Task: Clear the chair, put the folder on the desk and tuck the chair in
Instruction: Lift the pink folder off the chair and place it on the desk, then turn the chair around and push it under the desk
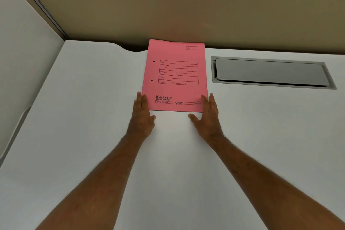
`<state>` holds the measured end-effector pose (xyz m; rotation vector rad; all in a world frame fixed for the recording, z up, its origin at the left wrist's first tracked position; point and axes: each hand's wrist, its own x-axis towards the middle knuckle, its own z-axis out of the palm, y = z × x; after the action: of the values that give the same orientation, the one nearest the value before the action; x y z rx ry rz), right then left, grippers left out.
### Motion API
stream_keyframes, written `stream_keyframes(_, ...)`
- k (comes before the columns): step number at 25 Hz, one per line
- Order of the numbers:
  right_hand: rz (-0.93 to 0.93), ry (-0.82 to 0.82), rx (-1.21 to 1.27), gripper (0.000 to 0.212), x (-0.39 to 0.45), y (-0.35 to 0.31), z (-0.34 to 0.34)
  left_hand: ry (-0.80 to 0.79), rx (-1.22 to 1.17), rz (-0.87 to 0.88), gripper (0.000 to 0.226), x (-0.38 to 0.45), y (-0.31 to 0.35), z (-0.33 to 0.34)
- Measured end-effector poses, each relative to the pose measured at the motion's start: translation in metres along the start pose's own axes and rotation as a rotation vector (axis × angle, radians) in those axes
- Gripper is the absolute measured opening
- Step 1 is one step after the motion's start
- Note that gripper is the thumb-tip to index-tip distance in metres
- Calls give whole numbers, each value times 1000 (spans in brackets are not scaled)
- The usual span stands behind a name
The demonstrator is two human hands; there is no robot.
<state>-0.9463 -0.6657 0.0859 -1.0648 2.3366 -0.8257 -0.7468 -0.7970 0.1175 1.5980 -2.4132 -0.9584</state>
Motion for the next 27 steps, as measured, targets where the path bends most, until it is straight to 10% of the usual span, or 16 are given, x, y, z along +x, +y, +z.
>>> stream_keyframes(27, -27, -144, -494, 77, -508, -59, -84, -42, 456, 168, 78, -526, -52, -66)
